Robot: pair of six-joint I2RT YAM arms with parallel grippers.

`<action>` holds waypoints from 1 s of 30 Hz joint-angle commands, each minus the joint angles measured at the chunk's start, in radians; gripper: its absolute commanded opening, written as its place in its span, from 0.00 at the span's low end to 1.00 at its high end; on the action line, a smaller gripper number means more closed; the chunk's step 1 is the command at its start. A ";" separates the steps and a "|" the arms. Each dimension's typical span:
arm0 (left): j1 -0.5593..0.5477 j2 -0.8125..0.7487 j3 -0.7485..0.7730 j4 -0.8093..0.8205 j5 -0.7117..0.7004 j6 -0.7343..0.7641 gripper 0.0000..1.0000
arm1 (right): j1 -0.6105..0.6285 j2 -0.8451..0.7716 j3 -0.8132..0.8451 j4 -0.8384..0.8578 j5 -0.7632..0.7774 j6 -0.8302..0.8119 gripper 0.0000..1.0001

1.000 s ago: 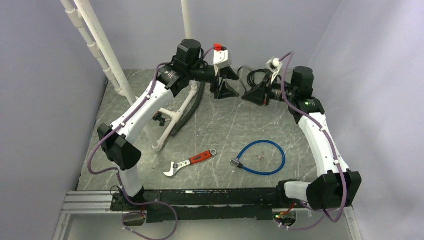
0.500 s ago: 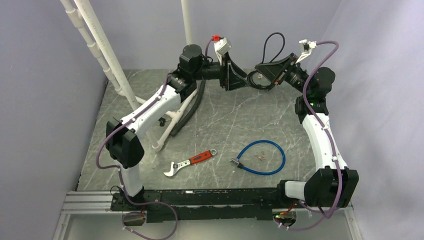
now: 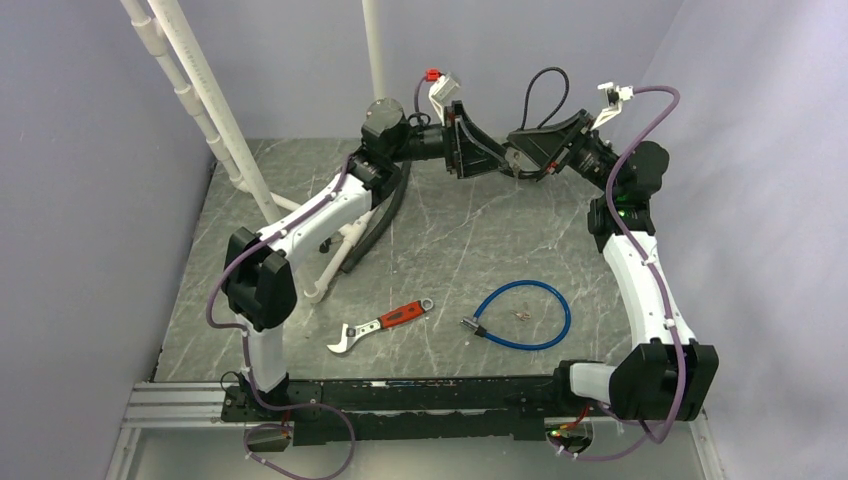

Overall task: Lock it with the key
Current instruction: Remove the key from the lock.

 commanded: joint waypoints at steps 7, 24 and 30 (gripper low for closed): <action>-0.069 -0.058 0.056 -0.259 -0.284 0.288 0.57 | 0.057 -0.061 0.009 -0.082 0.132 -0.096 0.00; -0.082 -0.084 0.030 -0.199 -0.281 0.314 0.59 | 0.076 -0.056 0.005 -0.130 0.195 -0.167 0.00; -0.084 -0.093 0.023 -0.223 -0.325 0.328 0.57 | 0.077 -0.054 0.001 -0.130 0.207 -0.166 0.00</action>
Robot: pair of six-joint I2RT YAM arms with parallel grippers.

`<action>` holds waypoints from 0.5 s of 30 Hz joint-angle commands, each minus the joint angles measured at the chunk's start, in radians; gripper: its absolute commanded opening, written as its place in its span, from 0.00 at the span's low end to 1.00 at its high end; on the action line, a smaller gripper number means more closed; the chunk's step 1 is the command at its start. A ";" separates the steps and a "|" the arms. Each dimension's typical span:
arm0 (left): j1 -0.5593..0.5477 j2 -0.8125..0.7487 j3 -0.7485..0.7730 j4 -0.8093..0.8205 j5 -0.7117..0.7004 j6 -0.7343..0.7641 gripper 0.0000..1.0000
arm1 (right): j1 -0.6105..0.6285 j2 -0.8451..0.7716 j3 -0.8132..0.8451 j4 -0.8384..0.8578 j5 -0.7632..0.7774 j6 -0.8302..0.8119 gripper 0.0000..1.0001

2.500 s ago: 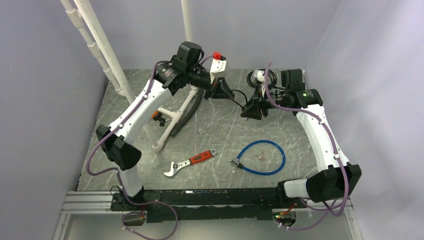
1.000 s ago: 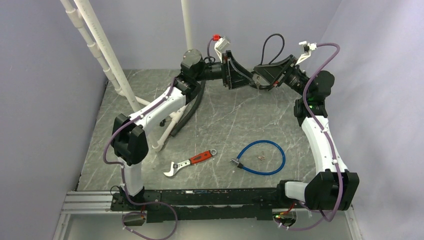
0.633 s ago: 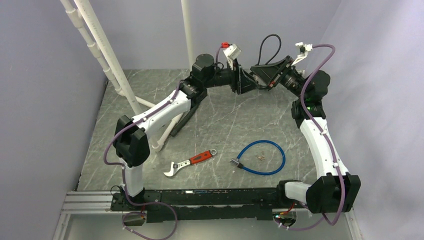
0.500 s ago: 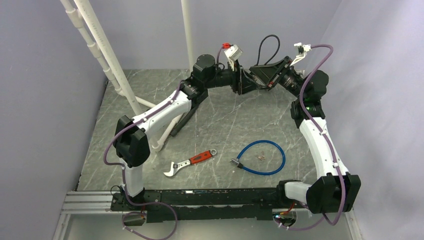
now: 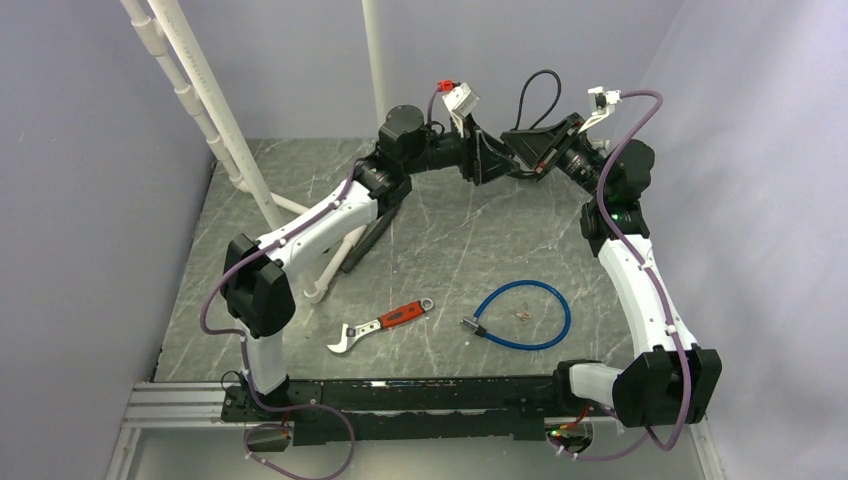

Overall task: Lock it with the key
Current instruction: Remove the key from the lock.

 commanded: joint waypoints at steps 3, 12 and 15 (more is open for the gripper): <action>-0.002 -0.058 0.031 0.008 -0.050 0.043 0.44 | 0.004 -0.024 0.003 0.047 0.008 -0.006 0.00; 0.031 -0.024 0.038 0.063 0.033 -0.094 0.16 | 0.005 -0.012 -0.009 0.109 -0.034 0.052 0.00; 0.056 -0.007 0.026 0.155 0.113 -0.193 0.11 | 0.003 -0.006 -0.015 0.143 -0.059 0.082 0.00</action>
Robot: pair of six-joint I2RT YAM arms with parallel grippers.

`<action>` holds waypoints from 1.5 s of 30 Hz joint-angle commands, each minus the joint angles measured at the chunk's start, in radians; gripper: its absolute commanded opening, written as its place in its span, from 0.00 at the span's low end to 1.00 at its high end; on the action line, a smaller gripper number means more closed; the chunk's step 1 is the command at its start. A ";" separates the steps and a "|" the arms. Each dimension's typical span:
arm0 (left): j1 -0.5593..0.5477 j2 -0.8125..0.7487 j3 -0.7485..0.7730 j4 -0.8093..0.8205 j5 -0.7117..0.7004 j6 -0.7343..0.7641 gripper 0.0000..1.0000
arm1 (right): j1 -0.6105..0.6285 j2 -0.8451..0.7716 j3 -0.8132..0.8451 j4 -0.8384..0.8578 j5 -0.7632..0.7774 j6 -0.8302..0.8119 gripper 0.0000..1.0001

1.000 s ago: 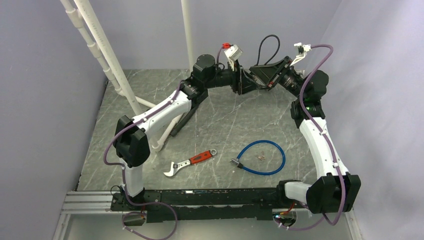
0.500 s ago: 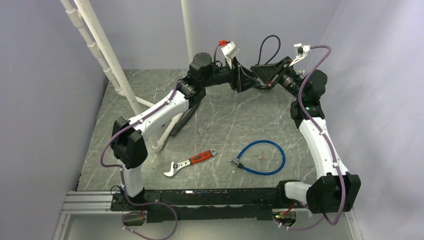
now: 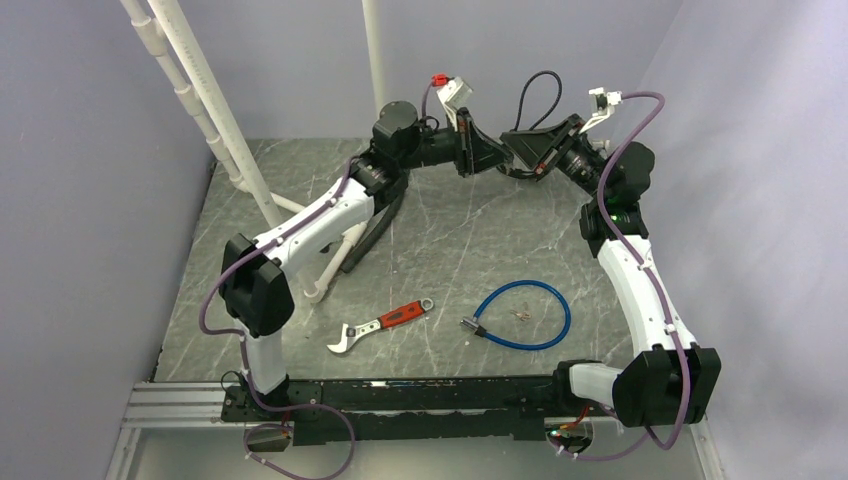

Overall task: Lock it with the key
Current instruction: Remove the key from the lock, then place the lock at the center of the board.

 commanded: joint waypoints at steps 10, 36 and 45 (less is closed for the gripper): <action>0.070 0.079 0.008 0.584 0.302 -0.472 0.00 | 0.000 0.033 0.017 0.270 -0.128 0.155 0.00; 0.045 -0.065 -0.081 0.164 0.156 -0.054 0.00 | -0.008 0.045 0.106 0.193 0.044 0.085 0.00; 0.050 -0.032 -0.115 0.198 0.252 -0.093 0.00 | -0.078 0.083 0.110 0.063 -0.130 -0.010 0.00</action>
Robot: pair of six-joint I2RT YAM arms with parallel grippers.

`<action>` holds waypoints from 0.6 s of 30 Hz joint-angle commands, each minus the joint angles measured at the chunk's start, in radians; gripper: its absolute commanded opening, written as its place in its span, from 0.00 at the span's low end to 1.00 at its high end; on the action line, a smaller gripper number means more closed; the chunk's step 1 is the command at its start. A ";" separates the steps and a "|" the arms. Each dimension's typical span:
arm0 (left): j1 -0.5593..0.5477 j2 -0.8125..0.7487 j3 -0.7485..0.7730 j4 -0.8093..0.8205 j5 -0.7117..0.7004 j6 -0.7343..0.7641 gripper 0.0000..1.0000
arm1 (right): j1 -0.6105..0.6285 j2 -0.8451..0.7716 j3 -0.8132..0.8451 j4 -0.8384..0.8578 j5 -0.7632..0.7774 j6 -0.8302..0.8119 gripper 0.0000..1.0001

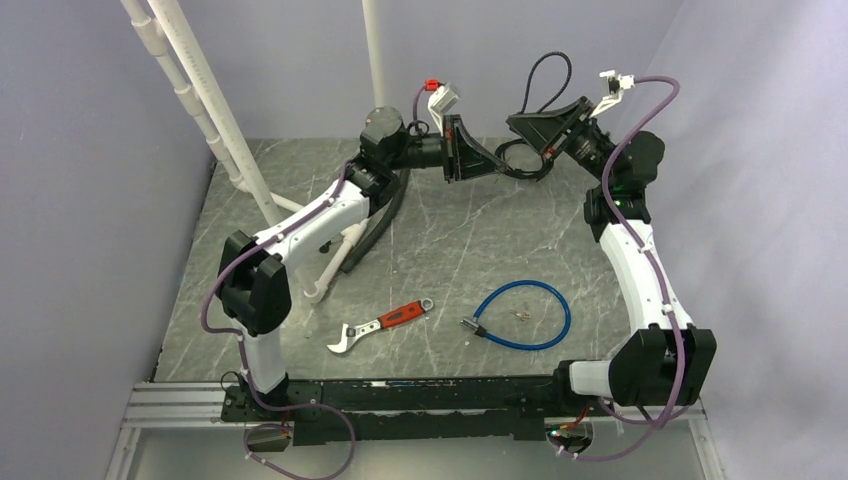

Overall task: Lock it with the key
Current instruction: Place the lock at the center of the board.

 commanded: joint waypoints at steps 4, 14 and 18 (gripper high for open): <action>0.004 -0.074 -0.071 -0.184 -0.020 0.273 0.00 | -0.048 -0.030 0.030 -0.521 -0.105 -0.474 0.00; 0.003 -0.127 -0.189 -0.323 -0.049 0.445 0.00 | -0.054 0.173 0.095 -1.616 0.032 -1.581 0.00; 0.003 -0.131 -0.213 -0.321 -0.061 0.457 0.00 | -0.054 0.297 0.075 -1.676 0.144 -1.689 0.00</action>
